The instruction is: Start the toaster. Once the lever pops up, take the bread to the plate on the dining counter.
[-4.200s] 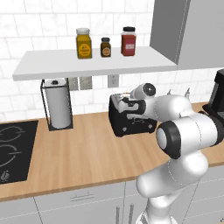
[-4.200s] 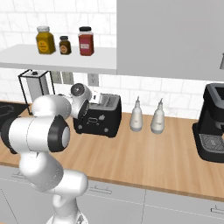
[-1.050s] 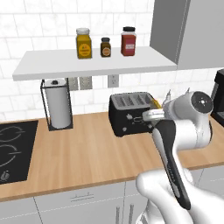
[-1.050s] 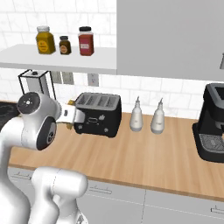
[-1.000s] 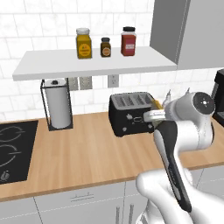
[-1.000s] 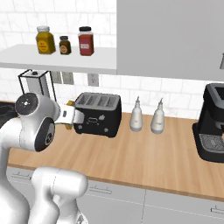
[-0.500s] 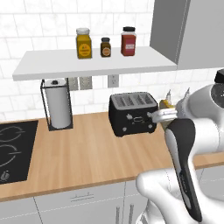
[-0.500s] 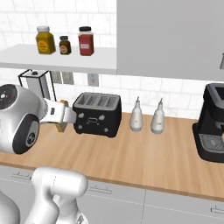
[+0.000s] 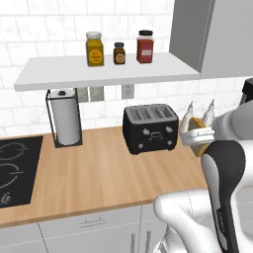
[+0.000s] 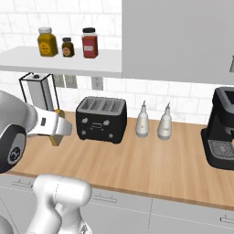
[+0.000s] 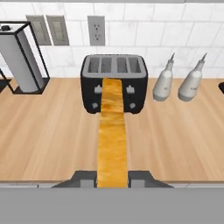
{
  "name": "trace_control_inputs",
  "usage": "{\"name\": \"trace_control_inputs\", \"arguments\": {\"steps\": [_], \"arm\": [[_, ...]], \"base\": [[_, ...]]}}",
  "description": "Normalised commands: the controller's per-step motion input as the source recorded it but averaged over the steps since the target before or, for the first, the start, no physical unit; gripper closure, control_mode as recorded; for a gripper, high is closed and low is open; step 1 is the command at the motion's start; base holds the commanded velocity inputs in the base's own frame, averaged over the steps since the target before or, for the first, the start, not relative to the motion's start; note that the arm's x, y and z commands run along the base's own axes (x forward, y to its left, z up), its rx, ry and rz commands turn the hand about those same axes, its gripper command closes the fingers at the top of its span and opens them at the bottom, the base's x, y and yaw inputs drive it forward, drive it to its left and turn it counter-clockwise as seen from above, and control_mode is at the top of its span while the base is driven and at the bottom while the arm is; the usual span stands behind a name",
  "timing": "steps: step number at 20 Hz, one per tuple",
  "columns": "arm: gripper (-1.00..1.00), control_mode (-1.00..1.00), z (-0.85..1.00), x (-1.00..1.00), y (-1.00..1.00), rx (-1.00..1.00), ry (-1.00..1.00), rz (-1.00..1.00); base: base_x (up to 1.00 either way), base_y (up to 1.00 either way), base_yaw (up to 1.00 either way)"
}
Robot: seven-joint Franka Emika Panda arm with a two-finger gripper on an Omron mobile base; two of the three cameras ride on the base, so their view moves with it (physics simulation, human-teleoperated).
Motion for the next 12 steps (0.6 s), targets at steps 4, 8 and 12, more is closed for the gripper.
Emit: {"name": "trace_control_inputs", "arguments": {"steps": [4, 8, 12], "arm": [[1.00, -1.00, 0.12, -0.11, 0.00, 0.00, 0.00, 0.00], [1.00, 1.00, 0.04, -0.05, -0.01, 0.00, 0.00, 0.00], [1.00, 1.00, 0.00, 0.00, 0.00, 0.00, 0.00, 0.00]], "base": [[0.00, 0.00, 0.00], [-0.19, -0.01, 0.00], [-0.83, -0.21, 0.01]]}}
